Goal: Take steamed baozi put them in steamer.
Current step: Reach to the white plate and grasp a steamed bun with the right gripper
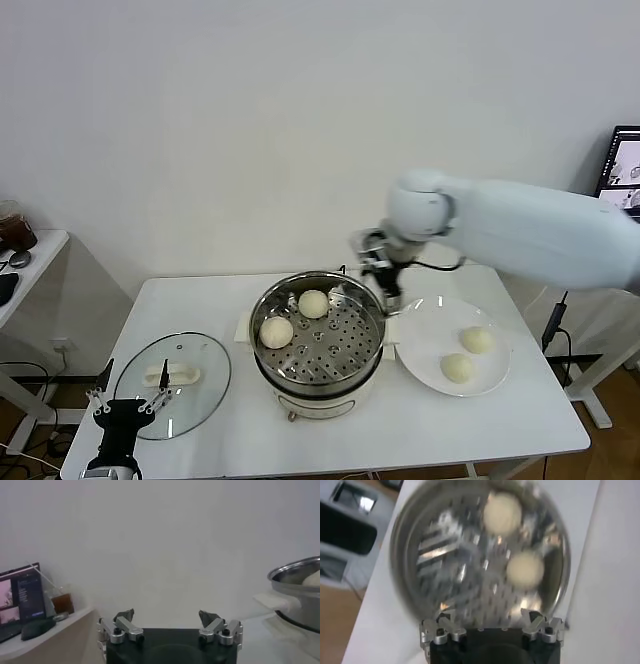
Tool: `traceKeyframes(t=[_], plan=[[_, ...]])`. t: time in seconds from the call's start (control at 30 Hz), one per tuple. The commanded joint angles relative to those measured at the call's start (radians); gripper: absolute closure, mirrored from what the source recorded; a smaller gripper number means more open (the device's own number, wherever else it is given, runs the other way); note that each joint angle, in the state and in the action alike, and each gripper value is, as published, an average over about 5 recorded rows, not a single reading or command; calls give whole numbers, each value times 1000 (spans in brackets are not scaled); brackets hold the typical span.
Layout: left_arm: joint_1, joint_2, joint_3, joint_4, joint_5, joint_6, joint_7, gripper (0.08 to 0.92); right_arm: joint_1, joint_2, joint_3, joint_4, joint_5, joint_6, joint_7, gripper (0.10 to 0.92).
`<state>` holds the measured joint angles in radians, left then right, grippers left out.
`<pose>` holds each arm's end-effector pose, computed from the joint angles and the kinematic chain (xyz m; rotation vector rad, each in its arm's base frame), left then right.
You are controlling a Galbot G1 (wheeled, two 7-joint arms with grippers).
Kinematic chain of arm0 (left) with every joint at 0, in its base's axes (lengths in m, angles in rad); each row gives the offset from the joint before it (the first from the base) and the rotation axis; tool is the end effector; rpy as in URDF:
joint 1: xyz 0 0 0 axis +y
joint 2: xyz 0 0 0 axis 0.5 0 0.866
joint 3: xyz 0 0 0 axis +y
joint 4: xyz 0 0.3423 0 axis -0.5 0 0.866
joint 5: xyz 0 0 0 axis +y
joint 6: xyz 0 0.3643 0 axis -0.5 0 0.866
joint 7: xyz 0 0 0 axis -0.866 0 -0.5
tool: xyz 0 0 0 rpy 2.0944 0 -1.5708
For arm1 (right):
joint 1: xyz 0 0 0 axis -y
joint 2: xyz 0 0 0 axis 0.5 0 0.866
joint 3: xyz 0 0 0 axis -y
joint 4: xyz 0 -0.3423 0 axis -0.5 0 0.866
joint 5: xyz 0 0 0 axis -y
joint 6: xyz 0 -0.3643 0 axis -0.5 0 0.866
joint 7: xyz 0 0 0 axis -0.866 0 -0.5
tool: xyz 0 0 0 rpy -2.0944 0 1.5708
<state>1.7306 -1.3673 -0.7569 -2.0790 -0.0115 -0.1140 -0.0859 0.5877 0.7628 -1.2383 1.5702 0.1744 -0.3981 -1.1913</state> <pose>0.1474 0.1054 -0.3093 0.2304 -3.0760 -0.4536 0.4986 -0.0005 -0.0373 1.4364 -1.2409 1.5510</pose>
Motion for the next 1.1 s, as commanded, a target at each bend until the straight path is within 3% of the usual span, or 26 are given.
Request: traceKeyframes(t=[0.03, 0.47, 1.1], plan=[[0, 2, -2, 1, 2, 2, 1, 177, -204, -309, 142, 36, -231, 170, -99, 203], [19, -8, -23, 7, 18, 0, -1, 177, -608, -274, 375, -86, -355, 218, -27, 203], [49, -18, -68, 2, 16, -14, -2, 177, -708, -52, 457, -261, -434, 207, 55, 214]])
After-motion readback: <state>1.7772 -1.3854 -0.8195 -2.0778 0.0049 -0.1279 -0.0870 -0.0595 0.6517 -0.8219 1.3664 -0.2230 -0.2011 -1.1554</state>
